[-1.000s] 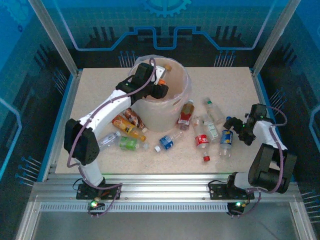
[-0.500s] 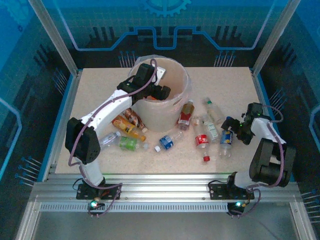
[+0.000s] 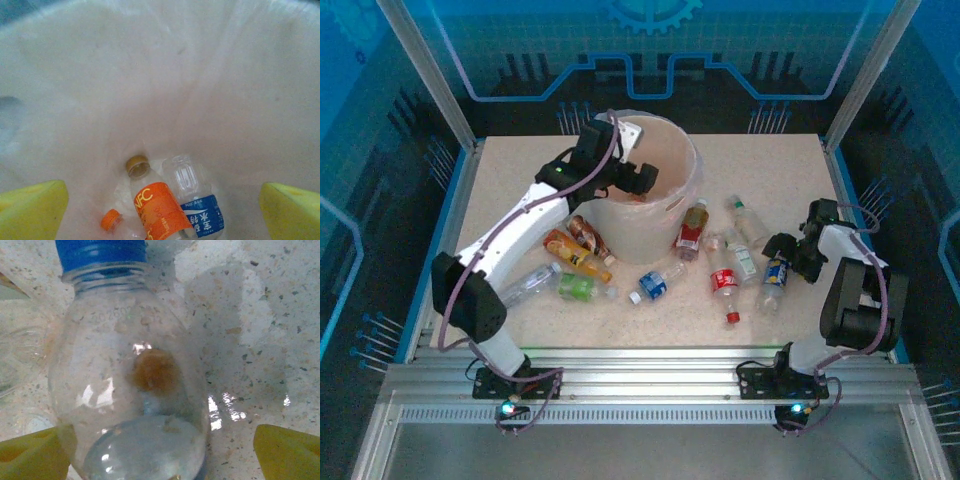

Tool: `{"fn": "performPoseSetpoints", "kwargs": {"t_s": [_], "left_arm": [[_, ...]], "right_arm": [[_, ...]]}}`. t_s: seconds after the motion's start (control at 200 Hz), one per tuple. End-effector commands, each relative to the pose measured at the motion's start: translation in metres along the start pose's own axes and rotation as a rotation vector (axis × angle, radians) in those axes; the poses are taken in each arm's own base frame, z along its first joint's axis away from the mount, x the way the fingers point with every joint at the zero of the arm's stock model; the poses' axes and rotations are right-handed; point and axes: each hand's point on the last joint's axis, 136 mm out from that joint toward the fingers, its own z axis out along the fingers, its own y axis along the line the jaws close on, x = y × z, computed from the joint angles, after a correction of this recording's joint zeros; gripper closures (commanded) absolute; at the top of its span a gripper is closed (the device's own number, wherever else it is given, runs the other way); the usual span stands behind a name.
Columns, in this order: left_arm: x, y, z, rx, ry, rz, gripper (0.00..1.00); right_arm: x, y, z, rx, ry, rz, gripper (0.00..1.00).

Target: Put the plastic bottles in the bin

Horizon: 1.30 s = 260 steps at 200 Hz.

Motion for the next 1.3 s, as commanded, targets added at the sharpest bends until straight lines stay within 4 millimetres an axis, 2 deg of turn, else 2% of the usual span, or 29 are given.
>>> {"fn": "performPoseSetpoints", "kwargs": {"t_s": [0.0, 0.31, 0.5, 0.71, 0.835, 1.061, 1.221, 1.296], "left_arm": [[-0.015, 0.007, -0.031, -0.023, -0.056, -0.025, 0.01], [-0.031, 0.011, -0.083, -0.036, -0.178, -0.087, 0.01], [-0.031, 0.02, -0.115, -0.072, -0.263, -0.148, 0.01], [-0.024, 0.03, -0.143, -0.107, -0.33, -0.197, 0.01], [-0.016, 0.04, -0.155, -0.156, -0.357, -0.232, 0.01], [0.004, 0.059, -0.17, -0.254, -0.387, -0.3, 0.01], [0.02, 0.078, -0.184, -0.361, -0.407, -0.355, 0.01], [0.03, 0.09, -0.194, -0.433, -0.425, -0.392, 0.01]], "right_arm": [[-0.003, 0.004, 0.004, 0.017, 0.008, -0.026, 0.08], [0.0, 0.001, 0.017, 0.074, 0.039, -0.045, 0.12], [0.0, 0.003, 0.019, 0.072, 0.037, -0.048, 0.23], [-0.004, 0.004, 0.009, 0.078, 0.011, -0.053, 0.33], [-0.007, 0.004, -0.002, 0.08, -0.015, -0.056, 0.42], [-0.011, 0.003, -0.027, 0.094, -0.081, -0.062, 0.5], [-0.013, 0.009, -0.059, 0.098, -0.159, -0.083, 0.54], [-0.014, 0.015, -0.082, 0.119, -0.223, -0.113, 0.58]]}}
